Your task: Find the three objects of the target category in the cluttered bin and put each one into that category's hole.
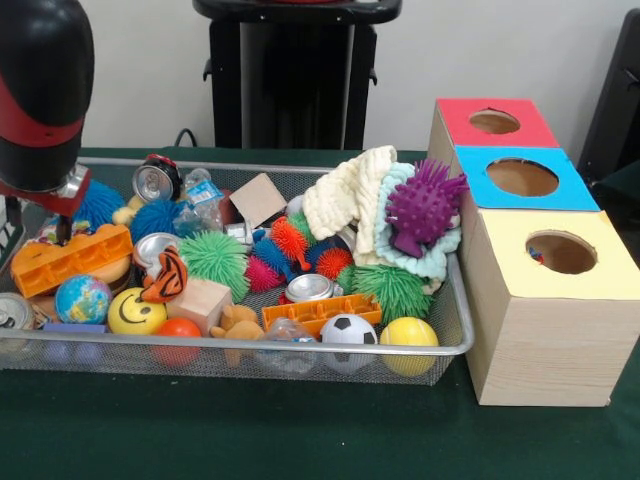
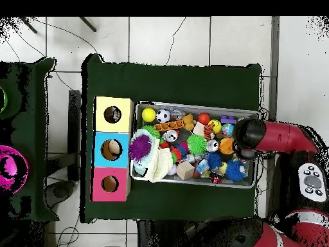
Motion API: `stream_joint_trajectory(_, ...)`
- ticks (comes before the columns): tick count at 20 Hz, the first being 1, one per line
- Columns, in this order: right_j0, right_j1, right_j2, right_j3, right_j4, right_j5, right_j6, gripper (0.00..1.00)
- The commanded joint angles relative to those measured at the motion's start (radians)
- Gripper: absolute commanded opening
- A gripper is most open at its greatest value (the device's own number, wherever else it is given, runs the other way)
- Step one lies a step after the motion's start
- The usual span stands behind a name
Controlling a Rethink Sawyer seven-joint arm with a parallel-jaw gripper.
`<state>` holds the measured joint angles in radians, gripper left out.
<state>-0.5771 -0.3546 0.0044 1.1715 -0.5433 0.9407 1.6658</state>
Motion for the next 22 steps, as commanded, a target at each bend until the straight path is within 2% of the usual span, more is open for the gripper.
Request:
stream_joint_trajectory(1, -0.007, 0.061, 0.043, 0.023, -0.043, -0.055, -0.057, 1.00)
stream_joint_trajectory(7, -0.014, 0.055, 0.047, 0.082, -0.022, -0.043, -0.058, 1.00)
stream_joint_trajectory(11, -0.012, 0.066, 0.050, 0.083, -0.010, -0.002, -0.066, 1.00)
stream_joint_trajectory(17, -0.009, 0.112, 0.050, 0.019, -0.017, 0.025, -0.069, 1.00)
stream_joint_trajectory(22, -0.017, 0.159, 0.055, -0.012, -0.022, 0.003, -0.061, 1.00)
